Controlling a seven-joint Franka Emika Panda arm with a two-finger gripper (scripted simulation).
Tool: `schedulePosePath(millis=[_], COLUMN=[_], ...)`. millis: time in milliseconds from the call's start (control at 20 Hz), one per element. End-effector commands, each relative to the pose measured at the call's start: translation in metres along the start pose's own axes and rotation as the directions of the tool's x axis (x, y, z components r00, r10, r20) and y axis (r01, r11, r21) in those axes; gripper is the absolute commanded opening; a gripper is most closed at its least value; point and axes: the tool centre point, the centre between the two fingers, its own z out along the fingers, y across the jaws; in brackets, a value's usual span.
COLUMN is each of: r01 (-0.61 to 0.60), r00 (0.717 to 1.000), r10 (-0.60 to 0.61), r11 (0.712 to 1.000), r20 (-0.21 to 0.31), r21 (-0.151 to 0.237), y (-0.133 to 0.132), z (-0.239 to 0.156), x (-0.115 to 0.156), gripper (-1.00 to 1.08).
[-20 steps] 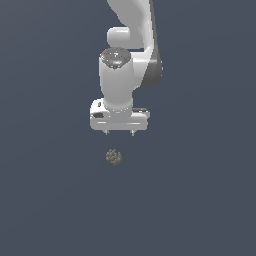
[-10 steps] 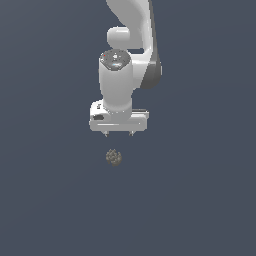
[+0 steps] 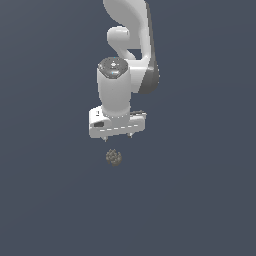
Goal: Pick up the object and move it to a goal position.
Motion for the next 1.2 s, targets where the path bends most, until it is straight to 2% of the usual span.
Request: schedulePosePath(millis=[0, 250, 550, 800, 1150], r01=[0.061, 0.19, 0.339, 0.457, 0.602], r00=[0.998, 0.982, 0.941, 0.889, 0.799], r10=[-0.061, -0.19, -0.339, -0.457, -0.602], r11=[0.998, 0.982, 0.941, 0.889, 0.799], r20=[0.001, 0.003, 0.002, 0.0, -0.006], r21=[0.0, 0.002, 0.005, 0.009, 0.014], y=[0.002, 0.007, 0.013, 0.017, 0.023], z=[0.005, 0.017, 0.03, 0.042, 0.057], x=[0.002, 0.005, 0.009, 0.012, 0.016], gripper=[1.0, 1.0, 1.0, 1.0, 1.0])
